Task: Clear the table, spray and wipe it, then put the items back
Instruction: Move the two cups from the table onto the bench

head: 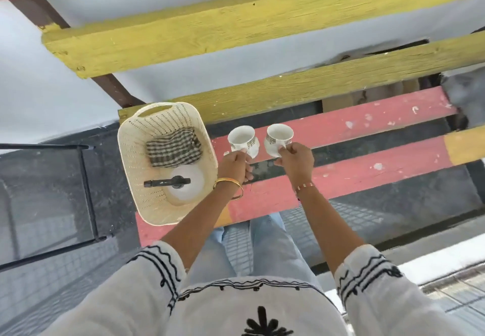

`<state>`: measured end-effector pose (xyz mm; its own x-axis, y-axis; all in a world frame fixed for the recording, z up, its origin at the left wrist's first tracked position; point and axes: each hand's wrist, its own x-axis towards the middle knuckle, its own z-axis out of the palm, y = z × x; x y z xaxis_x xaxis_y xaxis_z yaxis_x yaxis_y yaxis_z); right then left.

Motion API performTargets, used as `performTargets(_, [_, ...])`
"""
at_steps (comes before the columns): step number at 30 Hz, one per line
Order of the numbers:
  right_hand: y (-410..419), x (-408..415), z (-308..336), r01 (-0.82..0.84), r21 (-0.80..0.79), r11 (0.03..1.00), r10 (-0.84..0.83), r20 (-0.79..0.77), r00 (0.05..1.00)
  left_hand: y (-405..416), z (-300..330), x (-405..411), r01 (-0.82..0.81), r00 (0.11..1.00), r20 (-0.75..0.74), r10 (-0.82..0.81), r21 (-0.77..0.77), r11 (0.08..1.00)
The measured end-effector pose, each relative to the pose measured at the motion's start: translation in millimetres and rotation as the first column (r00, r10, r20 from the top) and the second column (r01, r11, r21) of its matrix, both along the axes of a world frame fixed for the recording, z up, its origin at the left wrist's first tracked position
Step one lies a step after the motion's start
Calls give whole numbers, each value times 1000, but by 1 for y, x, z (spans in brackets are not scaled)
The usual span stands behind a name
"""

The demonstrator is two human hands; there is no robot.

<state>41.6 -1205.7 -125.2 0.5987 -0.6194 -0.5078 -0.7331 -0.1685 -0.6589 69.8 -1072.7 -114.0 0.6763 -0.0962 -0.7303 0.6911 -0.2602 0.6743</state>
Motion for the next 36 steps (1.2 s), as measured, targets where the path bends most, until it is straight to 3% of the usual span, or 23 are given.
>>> performTargets(6, [-31,42,-58,-254,-10,967,251,-100,963,-26,-67,29,-104,989,-93,117,135,985])
performTargets(10, [-40,48,-88,-329,-42,944,323,-100,941,-29,-92,34,-129,985,-97,145,151,980])
performTargets(26, [-31,15,-103,-409,15,912,406,-165,899,-23,-128,6,-84,941,-323,101,68,994])
performTargets(36, [-19,5,-84,-332,-69,941,313,-201,928,-25,-95,-1,-16,976,-212,53,174,985])
